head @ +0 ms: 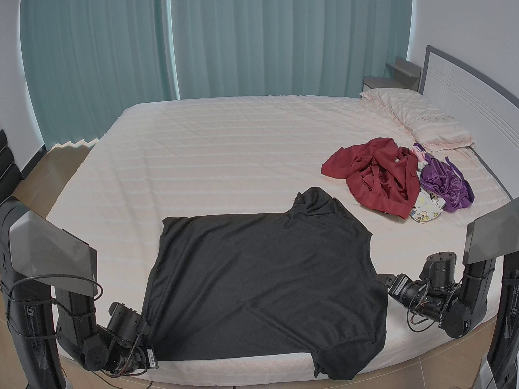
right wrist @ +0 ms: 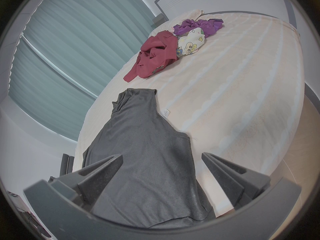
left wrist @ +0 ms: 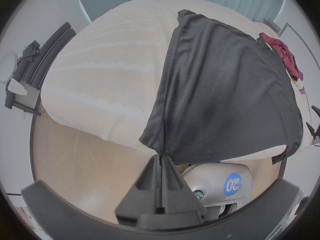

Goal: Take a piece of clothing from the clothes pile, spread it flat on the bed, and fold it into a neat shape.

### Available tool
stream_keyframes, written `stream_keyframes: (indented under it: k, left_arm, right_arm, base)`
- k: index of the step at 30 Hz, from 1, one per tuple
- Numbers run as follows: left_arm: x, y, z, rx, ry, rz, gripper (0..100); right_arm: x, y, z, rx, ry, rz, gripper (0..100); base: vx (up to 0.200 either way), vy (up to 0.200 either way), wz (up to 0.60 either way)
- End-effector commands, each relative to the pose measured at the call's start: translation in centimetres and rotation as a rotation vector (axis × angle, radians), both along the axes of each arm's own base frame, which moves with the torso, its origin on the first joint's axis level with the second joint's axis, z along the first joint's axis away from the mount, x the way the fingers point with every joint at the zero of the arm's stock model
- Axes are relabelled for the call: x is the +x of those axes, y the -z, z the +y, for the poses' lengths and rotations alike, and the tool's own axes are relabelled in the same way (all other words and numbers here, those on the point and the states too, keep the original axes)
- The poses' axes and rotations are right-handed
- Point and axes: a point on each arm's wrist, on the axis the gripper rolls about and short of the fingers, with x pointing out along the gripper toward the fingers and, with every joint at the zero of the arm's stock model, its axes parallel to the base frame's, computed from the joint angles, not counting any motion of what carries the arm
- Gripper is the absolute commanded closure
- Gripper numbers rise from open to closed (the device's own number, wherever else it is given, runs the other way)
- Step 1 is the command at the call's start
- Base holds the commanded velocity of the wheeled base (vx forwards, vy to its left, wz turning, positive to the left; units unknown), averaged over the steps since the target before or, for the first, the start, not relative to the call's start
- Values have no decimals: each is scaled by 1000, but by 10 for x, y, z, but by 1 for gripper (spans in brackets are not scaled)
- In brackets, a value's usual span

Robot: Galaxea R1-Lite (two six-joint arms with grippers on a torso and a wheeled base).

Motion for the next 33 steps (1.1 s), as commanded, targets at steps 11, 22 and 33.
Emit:
stream_keyframes:
  k: [11,22,33]
  left_arm:
    - [9,-3,-5,-25,-14,-54,0]
    - [31,-59,6,-214,-71,-315,0]
    - [43,-62,9,-272,-149,-345,0]
  right_arm:
    - [-1,0,0,0,1,2,0]
    - [-1,0,0,0,0,2,0]
    - [-1,0,0,0,-2,2,0]
  base:
    - [0,0,0]
    - [0,0,0]
    - [73,0,0]
